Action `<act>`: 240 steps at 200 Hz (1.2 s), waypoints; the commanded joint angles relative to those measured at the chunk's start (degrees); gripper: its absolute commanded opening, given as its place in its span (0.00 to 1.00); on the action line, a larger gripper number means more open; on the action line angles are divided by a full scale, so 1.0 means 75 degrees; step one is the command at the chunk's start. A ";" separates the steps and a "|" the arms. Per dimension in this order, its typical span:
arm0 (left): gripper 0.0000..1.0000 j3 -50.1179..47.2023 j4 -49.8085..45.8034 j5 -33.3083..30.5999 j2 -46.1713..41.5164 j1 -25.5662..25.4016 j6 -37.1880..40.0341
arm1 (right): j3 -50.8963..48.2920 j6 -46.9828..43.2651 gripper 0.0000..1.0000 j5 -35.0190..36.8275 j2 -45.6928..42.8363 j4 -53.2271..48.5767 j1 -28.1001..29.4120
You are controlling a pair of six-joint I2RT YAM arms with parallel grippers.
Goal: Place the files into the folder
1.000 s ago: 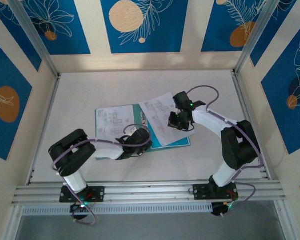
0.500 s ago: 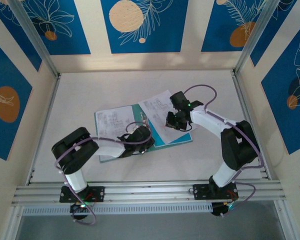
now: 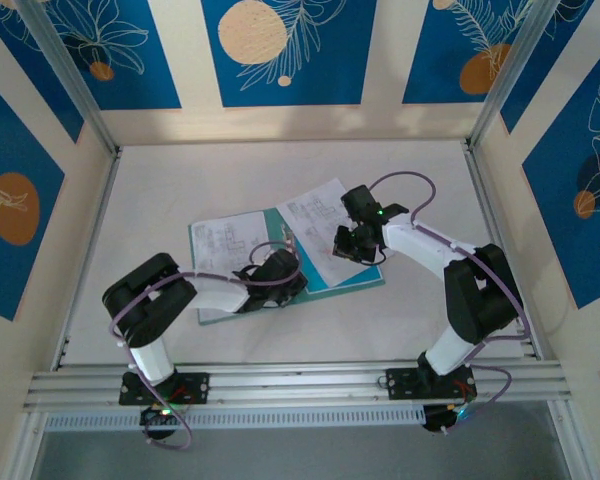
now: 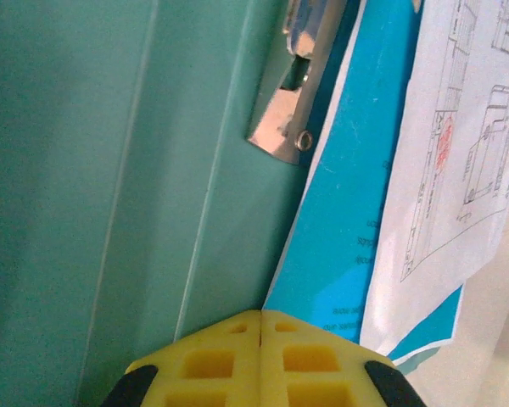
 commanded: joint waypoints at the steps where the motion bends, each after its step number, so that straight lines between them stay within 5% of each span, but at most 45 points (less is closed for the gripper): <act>1: 0.00 -0.0434 0.0252 -0.0410 -0.0154 0.0059 -0.0457 | -0.0063 0.0063 0.19 0.0052 -0.0118 -0.0096 -0.0026; 151: 0.00 -0.0829 0.0455 -0.0608 -0.0371 0.0001 -0.0556 | 0.0807 0.1000 0.17 -0.0174 0.2140 0.0031 0.0094; 240: 0.20 -0.0892 0.0539 -0.0712 -0.0399 -0.0129 -0.0550 | 0.0131 0.1469 0.17 0.0067 0.1785 -0.0013 0.0500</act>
